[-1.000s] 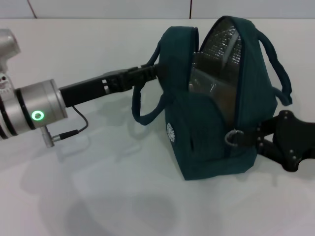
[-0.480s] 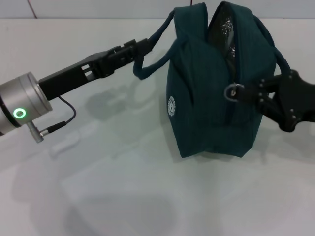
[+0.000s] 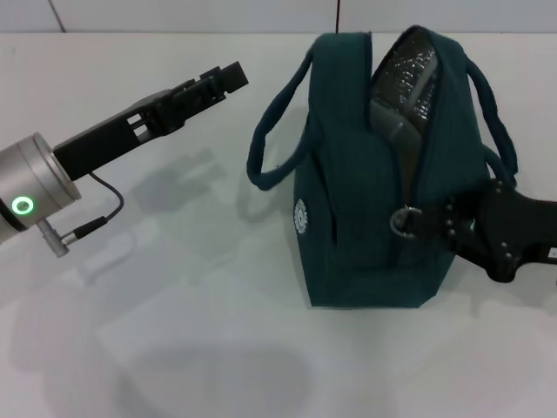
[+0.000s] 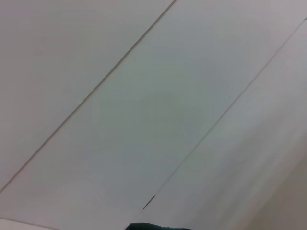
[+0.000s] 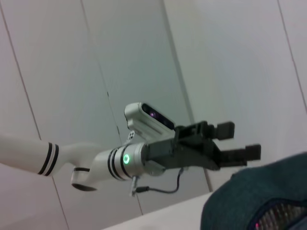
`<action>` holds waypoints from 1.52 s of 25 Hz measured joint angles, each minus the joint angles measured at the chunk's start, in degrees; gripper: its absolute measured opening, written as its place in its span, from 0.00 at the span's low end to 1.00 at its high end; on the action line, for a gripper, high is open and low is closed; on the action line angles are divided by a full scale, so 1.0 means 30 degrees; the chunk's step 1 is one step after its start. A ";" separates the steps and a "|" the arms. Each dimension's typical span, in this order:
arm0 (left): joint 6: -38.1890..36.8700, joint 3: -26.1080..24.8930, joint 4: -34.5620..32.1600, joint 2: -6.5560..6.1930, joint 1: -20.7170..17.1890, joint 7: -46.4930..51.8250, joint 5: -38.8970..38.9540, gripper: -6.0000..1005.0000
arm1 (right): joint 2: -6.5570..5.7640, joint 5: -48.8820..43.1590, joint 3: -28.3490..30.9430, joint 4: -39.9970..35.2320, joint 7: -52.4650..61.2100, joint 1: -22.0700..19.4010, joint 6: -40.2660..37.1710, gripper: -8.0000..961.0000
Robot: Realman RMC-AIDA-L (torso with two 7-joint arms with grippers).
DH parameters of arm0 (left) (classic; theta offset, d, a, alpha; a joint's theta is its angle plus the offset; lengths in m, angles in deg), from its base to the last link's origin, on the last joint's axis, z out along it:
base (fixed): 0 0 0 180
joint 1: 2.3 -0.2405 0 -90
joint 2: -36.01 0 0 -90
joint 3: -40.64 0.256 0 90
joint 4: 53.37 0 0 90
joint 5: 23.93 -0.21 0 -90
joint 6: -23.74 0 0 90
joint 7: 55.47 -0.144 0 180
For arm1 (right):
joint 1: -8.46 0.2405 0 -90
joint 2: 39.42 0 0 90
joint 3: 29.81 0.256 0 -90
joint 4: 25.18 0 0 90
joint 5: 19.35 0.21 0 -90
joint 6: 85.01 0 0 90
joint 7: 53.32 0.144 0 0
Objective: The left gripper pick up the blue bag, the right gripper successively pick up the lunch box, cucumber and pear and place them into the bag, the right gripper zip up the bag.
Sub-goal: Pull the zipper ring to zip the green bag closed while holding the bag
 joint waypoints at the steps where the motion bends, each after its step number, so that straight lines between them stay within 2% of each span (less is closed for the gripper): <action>1: -0.0015 -0.0002 0.0000 0.0004 0.0001 0.0013 0.0003 0.71 | -0.0002 -0.0043 -0.0023 -0.0188 0.0090 -0.0234 -0.0030 0.02; 9: -0.0338 -0.0004 0.0001 0.0040 0.0124 0.0139 0.0071 0.71 | -0.0044 -0.0064 0.0039 -0.0648 0.0564 -0.1208 -0.0465 0.02; 23: -0.0386 -0.0005 0.0031 0.0056 0.0193 0.0194 0.0332 0.71 | 0.0021 -0.0213 -0.1233 0.0619 0.0791 -0.1415 -0.0782 0.02; 31: -0.0356 -0.0005 0.0270 0.0043 0.0209 0.0195 0.0333 0.71 | -0.0093 -0.0138 -0.0966 0.0636 0.1000 -0.1939 -0.0501 0.02; 38: -0.0338 -0.0003 0.0461 0.0040 0.0247 0.0194 0.0333 0.71 | -0.0137 0.0006 0.0776 0.0590 0.0838 -0.2234 -0.1229 0.02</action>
